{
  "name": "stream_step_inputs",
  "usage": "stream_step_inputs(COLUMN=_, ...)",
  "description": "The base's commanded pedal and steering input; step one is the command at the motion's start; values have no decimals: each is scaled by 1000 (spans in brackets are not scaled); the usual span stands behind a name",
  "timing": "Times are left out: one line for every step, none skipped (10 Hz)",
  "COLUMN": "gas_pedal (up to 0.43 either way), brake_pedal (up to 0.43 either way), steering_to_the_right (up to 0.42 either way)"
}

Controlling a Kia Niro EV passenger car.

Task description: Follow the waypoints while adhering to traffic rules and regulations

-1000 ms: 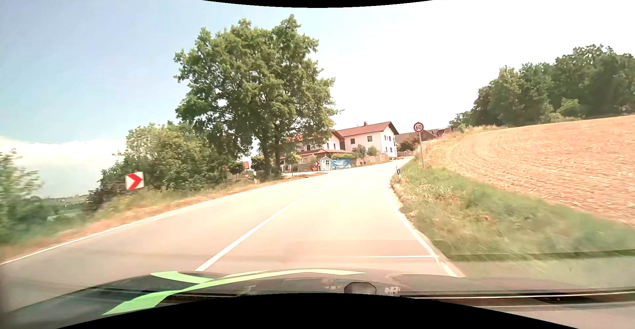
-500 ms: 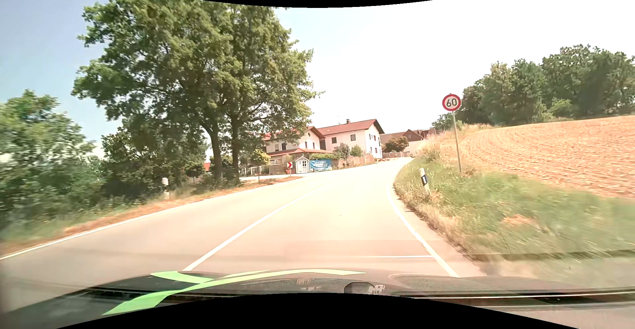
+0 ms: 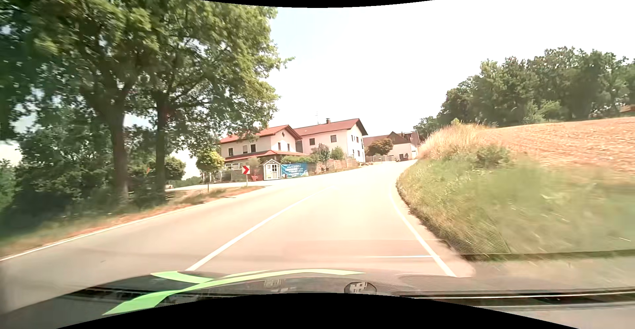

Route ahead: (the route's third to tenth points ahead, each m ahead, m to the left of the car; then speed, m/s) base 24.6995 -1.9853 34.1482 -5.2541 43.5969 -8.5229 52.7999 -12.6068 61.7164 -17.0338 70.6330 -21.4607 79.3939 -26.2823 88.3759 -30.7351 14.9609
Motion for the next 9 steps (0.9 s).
stream_step_inputs(gas_pedal=157, brake_pedal=0, steering_to_the_right=44)
stream_step_inputs(gas_pedal=177, brake_pedal=0, steering_to_the_right=39)
stream_step_inputs(gas_pedal=209, brake_pedal=0, steering_to_the_right=37)
stream_step_inputs(gas_pedal=209, brake_pedal=0, steering_to_the_right=38)
stream_step_inputs(gas_pedal=220, brake_pedal=0, steering_to_the_right=43)
stream_step_inputs(gas_pedal=220, brake_pedal=0, steering_to_the_right=46)
stream_step_inputs(gas_pedal=220, brake_pedal=0, steering_to_the_right=46)
stream_step_inputs(gas_pedal=220, brake_pedal=0, steering_to_the_right=46)
stream_step_inputs(gas_pedal=220, brake_pedal=0, steering_to_the_right=50)
